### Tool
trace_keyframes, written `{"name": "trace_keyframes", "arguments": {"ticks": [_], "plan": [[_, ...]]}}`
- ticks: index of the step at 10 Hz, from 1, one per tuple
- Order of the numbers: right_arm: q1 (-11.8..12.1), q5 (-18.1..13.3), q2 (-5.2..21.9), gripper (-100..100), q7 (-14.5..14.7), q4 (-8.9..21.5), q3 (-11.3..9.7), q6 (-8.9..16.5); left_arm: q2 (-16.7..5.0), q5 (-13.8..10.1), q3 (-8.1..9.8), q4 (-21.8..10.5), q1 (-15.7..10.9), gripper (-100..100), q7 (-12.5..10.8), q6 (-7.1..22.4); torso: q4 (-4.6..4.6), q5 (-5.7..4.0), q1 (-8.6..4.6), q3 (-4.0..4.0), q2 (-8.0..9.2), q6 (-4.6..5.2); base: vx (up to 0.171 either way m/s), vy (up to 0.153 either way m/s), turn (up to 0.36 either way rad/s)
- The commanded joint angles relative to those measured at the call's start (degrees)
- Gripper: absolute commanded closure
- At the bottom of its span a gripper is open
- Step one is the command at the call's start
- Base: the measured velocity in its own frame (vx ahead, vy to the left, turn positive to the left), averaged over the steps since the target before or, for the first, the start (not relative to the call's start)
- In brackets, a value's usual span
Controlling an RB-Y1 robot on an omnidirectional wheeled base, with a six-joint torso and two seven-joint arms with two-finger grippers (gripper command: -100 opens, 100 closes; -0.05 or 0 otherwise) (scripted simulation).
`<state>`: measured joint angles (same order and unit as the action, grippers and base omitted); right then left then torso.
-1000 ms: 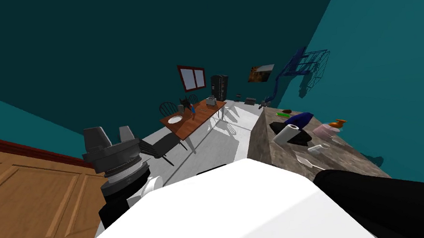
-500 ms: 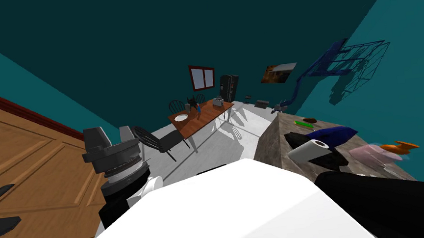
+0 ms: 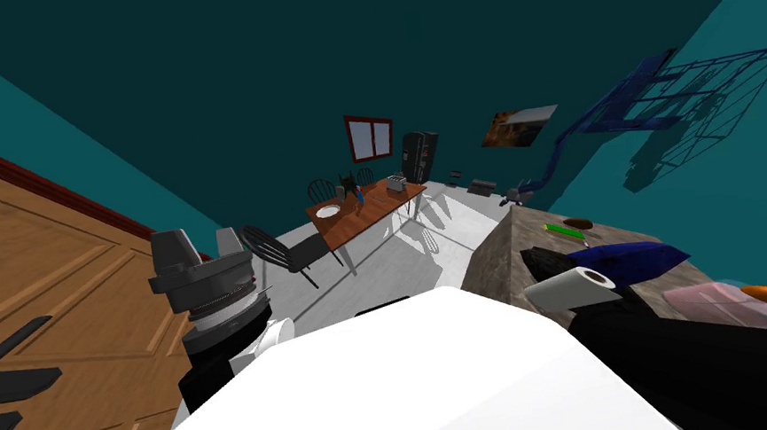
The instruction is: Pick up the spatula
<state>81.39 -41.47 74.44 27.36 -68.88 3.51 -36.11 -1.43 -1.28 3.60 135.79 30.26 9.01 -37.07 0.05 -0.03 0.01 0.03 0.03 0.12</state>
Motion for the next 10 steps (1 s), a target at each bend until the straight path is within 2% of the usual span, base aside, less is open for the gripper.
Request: {"name": "trace_keyframes", "arguments": {"ticks": [1, 2, 3, 4, 5, 6, 7, 8, 9, 10], "plan": [[0.00, 0.00, 0.00, 0, 0.00, 0.00, 0.00, 0.00, 0.00, 0.00, 0.00, 0.00, 0.00, 0, 0.00, 0.00, 0.00, 0.00, 0.00, 0.00, 0.00, 0.00, -0.001, -0.007, -0.002], [-2.57, -0.66, 0.08, -100, 0.47, 2.04, -1.11, -0.98, 0.00, 0.00, 0.00, 0.00, 0.00, 0, 0.00, 0.00, -0.01, 0.03, 0.11, -0.02, -0.03, 0.00, 0.014, 0.003, -0.101], [-4.38, -1.31, 0.15, -100, 0.94, 4.07, -2.22, -1.97, 0.00, 0.00, 0.00, 0.00, 0.01, 0, 0.00, 0.00, -0.01, 0.04, 0.16, -0.04, -0.07, 0.03, 0.036, 0.014, -0.159], [-5.14, -1.31, 0.15, -100, 0.94, 4.07, -2.22, -1.97, 0.00, 0.00, 0.00, 0.00, 0.01, 0, 0.00, 0.00, -0.03, 0.05, 0.21, -0.07, -0.13, 0.03, 0.032, 0.019, -0.054], [-7.28, -1.97, 0.23, -100, 1.41, 6.09, -3.34, -2.97, 0.00, 0.00, 0.00, 0.00, 0.00, 0, 0.00, 0.00, -0.04, 0.06, 0.24, -0.09, -0.15, -0.01, 0.028, 0.016, -0.083], [-7.72, -1.97, 0.23, -100, 1.41, 6.09, -3.34, -2.97, 0.00, 0.00, 0.00, 0.00, 0.01, 0, 0.00, 0.00, -0.04, 0.06, 0.23, -0.09, -0.15, 0.01, 0.021, 0.013, -0.049], [-9.85, -2.62, 0.30, -100, 1.88, 8.12, -4.45, -3.96, 0.00, 0.00, 0.00, 0.00, 0.00, 0, 0.00, 0.00, -0.04, 0.07, 0.23, -0.08, -0.14, -0.01, 0.022, 0.009, -0.088], [-10.29, -2.62, 0.30, -100, 1.88, 8.12, -4.45, -3.96, 0.00, 0.00, 0.00, 0.00, 0.01, 0, 0.00, 0.00, -0.03, 0.06, 0.21, -0.08, -0.13, 0.02, 0.019, 0.009, -0.052], [-12.44, -3.28, 0.38, -100, 2.35, 10.14, -5.56, -4.96, 0.00, 0.00, 0.00, 0.00, 0.00, 0, 0.00, 0.00, -0.03, 0.06, 0.21, -0.08, -0.12, -0.01, 0.023, 0.012, -0.092], [-12.86, -3.28, 0.38, -100, 2.35, 10.14, -5.56, -4.96, 0.00, 0.00, 0.00, 0.00, 0.00, 0, 0.00, 0.00, -0.03, 0.06, 0.22, -0.08, -0.13, 0.01, 0.019, 0.014, -0.050]]}}
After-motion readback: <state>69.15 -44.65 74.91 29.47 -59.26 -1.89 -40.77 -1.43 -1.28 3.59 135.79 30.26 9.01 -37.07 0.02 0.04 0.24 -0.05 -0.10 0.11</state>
